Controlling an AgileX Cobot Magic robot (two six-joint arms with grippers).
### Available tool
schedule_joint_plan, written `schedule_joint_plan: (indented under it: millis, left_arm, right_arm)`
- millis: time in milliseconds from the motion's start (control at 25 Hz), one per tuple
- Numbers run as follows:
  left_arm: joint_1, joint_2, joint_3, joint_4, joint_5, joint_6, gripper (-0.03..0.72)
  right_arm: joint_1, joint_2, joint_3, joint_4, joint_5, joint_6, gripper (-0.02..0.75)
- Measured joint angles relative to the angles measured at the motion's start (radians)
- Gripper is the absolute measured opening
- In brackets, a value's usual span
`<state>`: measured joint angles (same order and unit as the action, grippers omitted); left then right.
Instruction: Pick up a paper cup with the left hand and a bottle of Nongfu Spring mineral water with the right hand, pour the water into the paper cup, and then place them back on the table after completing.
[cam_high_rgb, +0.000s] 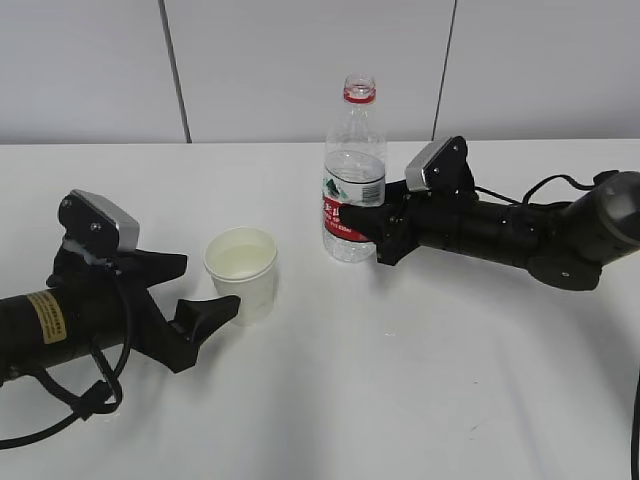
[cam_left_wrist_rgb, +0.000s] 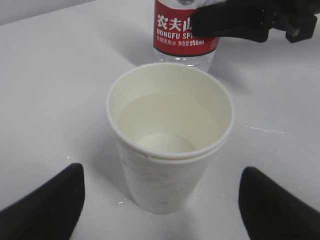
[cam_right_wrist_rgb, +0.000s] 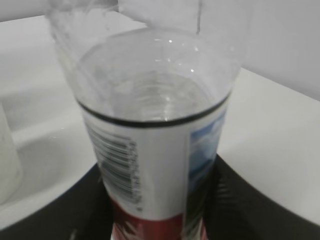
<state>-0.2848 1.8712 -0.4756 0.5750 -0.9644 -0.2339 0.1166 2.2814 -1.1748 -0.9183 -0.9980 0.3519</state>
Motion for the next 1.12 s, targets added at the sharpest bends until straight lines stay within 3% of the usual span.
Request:
schedule_joint_plan:
  millis: [600,840,1120]
  left_arm:
    - [0.000,0.000,0.002,0.000,0.000,0.001,0.572]
    - [0.005,0.000,0.002,0.000,0.000,0.020,0.572]
    - [0.046,-0.004,0.004,0.001,0.077,0.038,0.571]
  right_arm:
    - [0.000,0.000,0.000,-0.094,-0.012,-0.002,0.612]
    - [-0.014,0.000,-0.002,-0.121,0.013,-0.002,0.631]
    - [-0.093,0.000,-0.002,-0.191,0.026,0.018,0.631]
